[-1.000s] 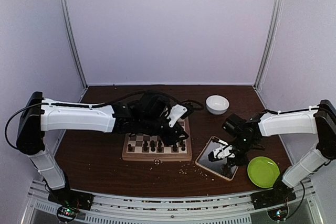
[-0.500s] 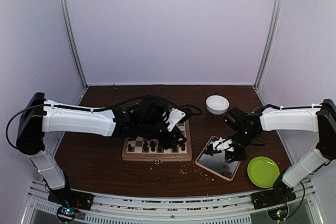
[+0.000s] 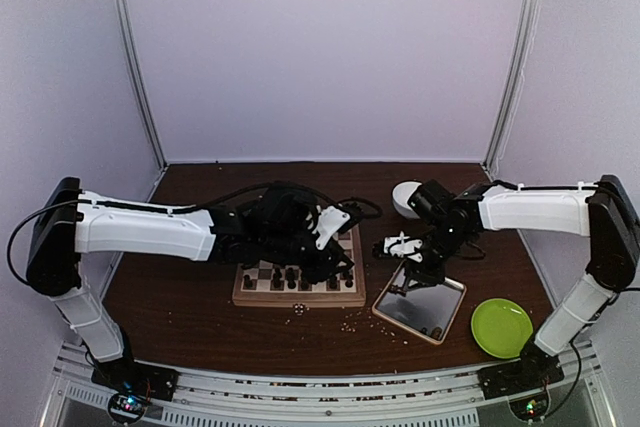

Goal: Set up the chess pieces on the board
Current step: Pick up the bishop from the storage box.

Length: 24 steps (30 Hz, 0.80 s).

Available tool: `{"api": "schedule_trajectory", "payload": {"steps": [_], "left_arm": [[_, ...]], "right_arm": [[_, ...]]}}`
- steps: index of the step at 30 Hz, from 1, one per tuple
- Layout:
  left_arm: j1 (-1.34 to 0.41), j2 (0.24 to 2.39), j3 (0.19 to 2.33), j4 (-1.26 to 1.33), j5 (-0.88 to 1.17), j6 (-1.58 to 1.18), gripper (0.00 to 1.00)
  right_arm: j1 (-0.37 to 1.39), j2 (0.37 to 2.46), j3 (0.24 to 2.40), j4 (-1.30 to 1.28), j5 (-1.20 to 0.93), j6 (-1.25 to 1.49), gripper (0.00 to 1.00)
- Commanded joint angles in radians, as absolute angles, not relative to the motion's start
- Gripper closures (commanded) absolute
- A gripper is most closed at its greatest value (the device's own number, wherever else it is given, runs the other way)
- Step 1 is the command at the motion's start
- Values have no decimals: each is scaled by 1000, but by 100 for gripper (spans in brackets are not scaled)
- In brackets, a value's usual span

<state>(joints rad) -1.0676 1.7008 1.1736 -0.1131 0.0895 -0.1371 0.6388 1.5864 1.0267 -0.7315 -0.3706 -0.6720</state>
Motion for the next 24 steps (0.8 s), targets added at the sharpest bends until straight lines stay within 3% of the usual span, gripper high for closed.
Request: {"api": "schedule_trajectory", "payload": {"steps": [1,24], "left_arm": [[-1063,1668,1154,-65,77,-148,64],[-1063,1671,1134,-46,72,-151,64]], "right_arm": [[652,1655,1074,-736,-350,-624,64],[667,1759,1095,-716,-272,-591,68]]}}
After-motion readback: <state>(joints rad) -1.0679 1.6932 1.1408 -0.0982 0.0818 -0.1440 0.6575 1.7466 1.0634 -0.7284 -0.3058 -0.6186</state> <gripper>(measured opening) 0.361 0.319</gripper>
